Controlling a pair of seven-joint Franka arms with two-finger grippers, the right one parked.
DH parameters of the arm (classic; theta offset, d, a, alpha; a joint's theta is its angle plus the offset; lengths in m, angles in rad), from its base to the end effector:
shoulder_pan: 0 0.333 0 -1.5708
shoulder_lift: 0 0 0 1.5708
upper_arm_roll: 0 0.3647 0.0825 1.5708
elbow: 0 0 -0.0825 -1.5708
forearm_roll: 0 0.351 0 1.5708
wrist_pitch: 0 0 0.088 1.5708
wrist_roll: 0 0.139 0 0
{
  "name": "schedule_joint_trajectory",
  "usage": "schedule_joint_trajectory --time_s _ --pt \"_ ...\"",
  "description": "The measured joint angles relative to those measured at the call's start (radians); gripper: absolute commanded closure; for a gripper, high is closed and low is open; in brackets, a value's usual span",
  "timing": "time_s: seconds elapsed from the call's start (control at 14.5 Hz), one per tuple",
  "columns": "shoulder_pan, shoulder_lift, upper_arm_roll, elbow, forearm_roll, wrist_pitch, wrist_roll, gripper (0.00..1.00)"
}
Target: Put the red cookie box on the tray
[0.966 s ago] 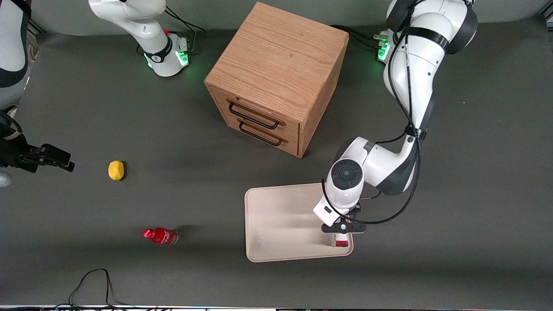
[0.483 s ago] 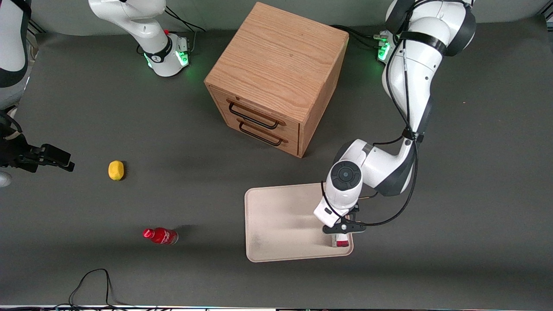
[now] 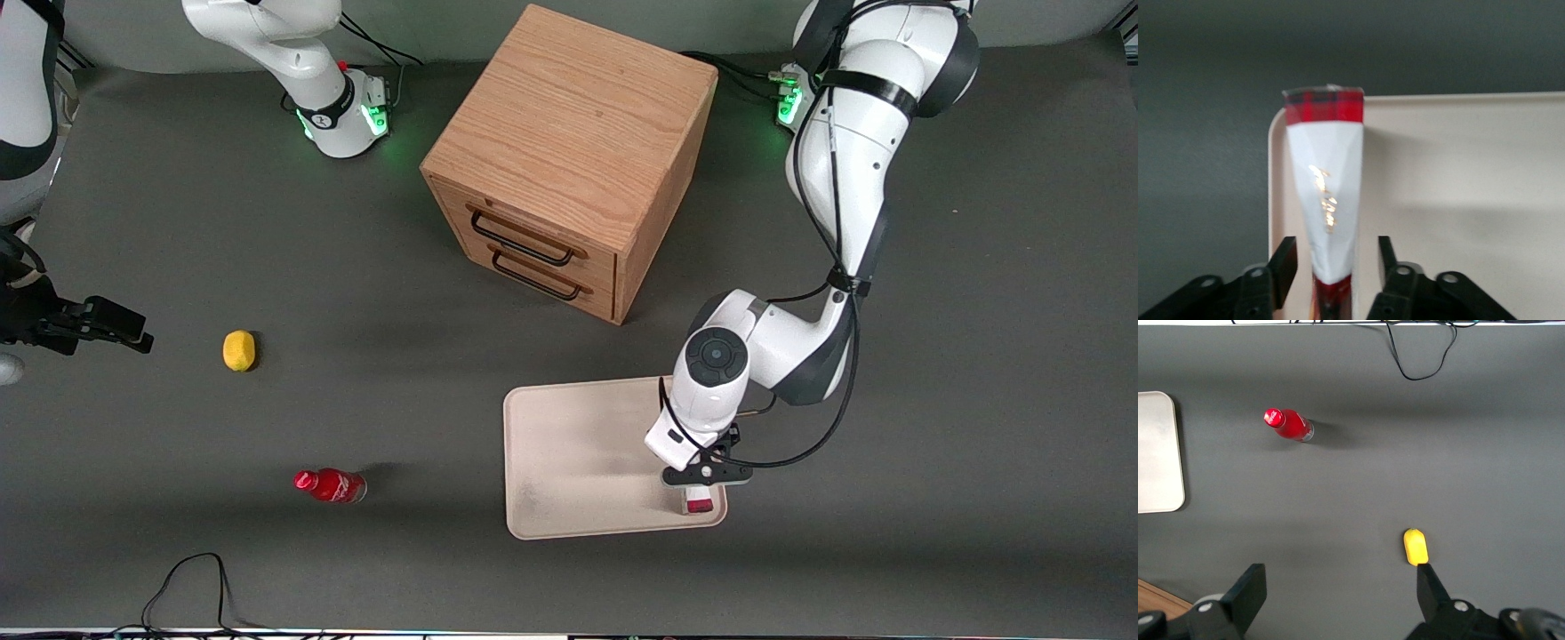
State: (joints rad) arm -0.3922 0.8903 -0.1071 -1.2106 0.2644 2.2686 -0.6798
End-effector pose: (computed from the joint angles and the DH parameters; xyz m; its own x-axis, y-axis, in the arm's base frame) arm 0.7124 -0.3437 0.2725 0.9732 0.0717 0.2185 0.0756 -0.9971 -0.0097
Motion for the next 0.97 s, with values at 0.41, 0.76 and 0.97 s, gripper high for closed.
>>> schedule_joint_trajectory --time_s 0.41,0.76,0.97 --pt "0.088 -0.309 0.038 -0.170 -0.133 -0.158 0.172 0.00" --pt "0.163 -0.582 0.170 -0.263 -0.219 -0.485 0.530 0.00" --pt "0.203 -0.723 0.178 -0.336 -0.220 -0.596 0.567 0.00"
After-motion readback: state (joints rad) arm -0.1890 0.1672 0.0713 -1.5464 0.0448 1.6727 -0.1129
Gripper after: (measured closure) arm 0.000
